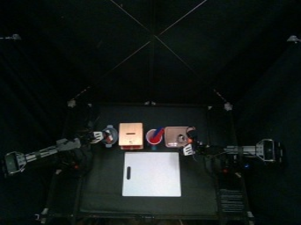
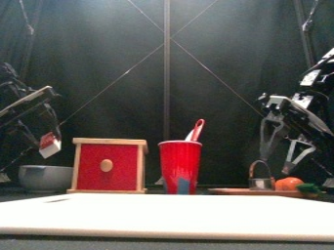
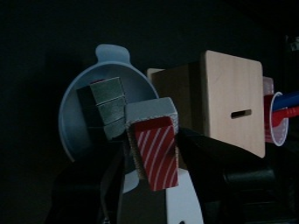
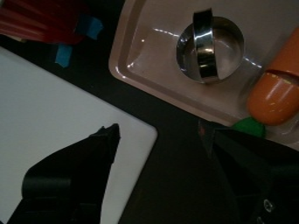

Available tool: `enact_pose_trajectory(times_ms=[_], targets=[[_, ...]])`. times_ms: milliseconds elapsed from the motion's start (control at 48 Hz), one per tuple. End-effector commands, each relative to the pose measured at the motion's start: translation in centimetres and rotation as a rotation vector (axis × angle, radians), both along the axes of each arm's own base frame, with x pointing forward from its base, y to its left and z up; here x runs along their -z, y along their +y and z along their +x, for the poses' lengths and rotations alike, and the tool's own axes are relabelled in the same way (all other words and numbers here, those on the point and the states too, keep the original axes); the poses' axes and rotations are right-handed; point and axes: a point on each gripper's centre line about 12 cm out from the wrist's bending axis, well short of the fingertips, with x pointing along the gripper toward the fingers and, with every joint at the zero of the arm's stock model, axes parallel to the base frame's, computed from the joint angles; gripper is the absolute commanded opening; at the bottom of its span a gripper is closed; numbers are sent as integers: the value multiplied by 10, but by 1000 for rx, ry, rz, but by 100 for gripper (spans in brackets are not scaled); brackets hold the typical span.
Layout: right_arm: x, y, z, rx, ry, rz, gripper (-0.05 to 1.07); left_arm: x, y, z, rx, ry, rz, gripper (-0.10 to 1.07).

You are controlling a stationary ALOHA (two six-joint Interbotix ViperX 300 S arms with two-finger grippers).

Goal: Put salmon sushi in bowl

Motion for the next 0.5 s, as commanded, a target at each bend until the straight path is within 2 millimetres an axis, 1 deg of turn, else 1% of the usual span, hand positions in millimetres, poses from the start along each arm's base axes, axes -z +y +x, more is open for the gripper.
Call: enact_pose_trajectory(times_ms=[0,104,250,333,479], targets=[[-5,-1,3,-1,-19,-4,101,-3,3,1,-6,-8,8,101],[-6,-1,4,-3,-19,-6,101,-8,4,4,1,-24,19,102],[-7,-1,5,-5,-24,-7,101,-28,6,15,60,-76,94,102],[-7,-1,6,-5,-25,-8,101,-33,4,20,91,-105,111,102],[-9,0,5,-10,-30,-10,101,-34,2,23,107,-125,119,102]])
